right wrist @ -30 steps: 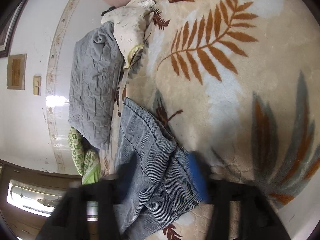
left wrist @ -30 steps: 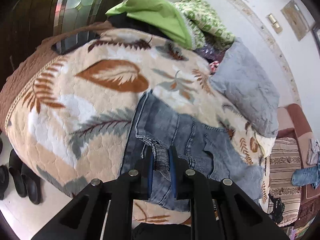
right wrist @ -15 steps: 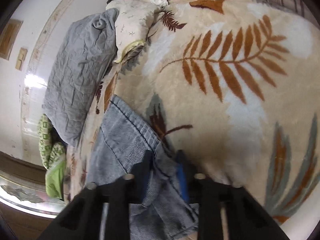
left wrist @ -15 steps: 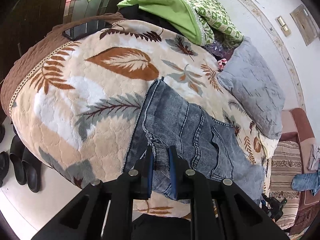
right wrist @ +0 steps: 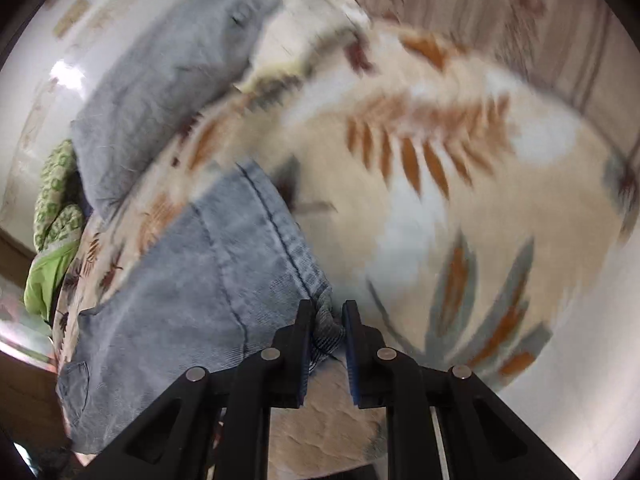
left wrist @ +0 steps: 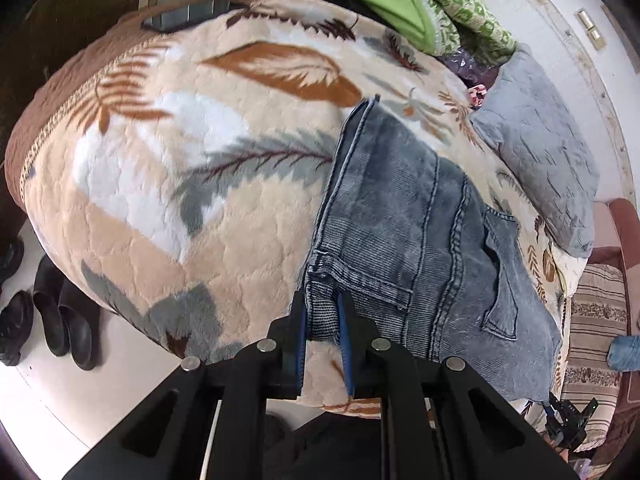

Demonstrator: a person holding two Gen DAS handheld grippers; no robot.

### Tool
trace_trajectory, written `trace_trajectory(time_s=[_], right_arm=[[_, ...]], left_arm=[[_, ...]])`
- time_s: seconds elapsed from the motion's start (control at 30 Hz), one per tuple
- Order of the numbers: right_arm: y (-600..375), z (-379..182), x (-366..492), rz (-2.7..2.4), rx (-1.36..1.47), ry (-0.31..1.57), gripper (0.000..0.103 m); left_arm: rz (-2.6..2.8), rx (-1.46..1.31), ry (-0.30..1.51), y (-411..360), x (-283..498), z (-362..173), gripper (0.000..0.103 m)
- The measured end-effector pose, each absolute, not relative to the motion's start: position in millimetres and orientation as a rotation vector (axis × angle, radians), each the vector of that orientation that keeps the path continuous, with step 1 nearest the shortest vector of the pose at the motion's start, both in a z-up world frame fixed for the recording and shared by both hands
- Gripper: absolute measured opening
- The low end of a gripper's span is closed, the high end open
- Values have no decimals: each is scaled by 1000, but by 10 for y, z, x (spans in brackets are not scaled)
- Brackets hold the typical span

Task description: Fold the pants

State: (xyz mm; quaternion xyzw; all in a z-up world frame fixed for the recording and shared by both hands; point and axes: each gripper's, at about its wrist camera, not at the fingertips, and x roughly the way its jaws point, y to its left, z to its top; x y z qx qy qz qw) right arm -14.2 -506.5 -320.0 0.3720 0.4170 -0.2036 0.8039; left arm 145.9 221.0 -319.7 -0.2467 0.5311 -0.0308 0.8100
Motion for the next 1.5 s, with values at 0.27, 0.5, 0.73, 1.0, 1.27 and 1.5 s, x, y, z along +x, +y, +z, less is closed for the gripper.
trace_trajectory(time_s=[0.27,0.5,0.73,1.0,1.27,1.5], right_arm=[[-5188,-2668,-211,-486,776,752,62],[-4180,-2513,718,-168,617,782,62],[-2944,-2796,1505,63,502,931,62],[-2218,-3228,2058,70,363,1059,62],[-1983,-3342,2467,-31,124,1140,63],[-2048,-3297,2588,-35,143,1091,64]], left_arm=[[101,-431,1034,2355,1392,-2780,16],[-99,-306,955,1705,1377,-2404,44],[-185,-210,1071,986,1544,-2819,48],[-104,-151,1102,976,1645,-3025,55],[-109,-89,1083,930,1923,-3117,55],[-108,-73,1094,905,2040,-3099,56]])
